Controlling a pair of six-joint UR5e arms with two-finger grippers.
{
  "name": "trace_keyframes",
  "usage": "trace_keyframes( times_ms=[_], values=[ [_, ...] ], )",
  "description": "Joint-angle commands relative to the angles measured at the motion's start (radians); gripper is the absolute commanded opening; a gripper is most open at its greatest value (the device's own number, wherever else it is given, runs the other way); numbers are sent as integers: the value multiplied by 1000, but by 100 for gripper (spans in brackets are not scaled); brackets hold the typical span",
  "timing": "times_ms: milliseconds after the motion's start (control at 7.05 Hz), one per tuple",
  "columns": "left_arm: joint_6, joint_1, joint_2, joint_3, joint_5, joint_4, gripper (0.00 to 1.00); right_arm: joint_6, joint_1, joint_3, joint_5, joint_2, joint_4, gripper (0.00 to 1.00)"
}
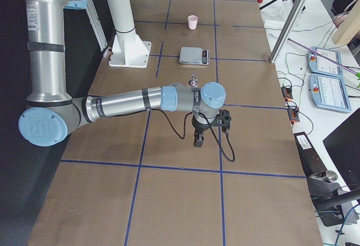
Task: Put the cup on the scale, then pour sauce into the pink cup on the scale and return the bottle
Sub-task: 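Move the left gripper toward the pink paper cup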
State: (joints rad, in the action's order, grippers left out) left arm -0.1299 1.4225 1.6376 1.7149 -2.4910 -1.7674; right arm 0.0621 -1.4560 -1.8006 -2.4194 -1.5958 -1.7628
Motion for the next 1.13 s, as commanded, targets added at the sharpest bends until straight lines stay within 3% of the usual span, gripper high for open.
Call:
trace_keyframes(
  times_ms=[0,142,425,567,992],
  values=[
    [-454,-181,31,35,31,-218,100,2,8,35,0,-3,101,100],
    [-666,-279,75,52,76,-225,93,2,14,38,-6,0,106,100],
    [-892,-426,122,67,182,-227,91,2,17,38,-16,2,106,100],
    [-924,-510,120,77,254,-222,91,1,17,38,-24,3,109,100],
    [-949,-571,116,75,265,-219,93,1,17,56,-58,-4,146,100]
  ],
)
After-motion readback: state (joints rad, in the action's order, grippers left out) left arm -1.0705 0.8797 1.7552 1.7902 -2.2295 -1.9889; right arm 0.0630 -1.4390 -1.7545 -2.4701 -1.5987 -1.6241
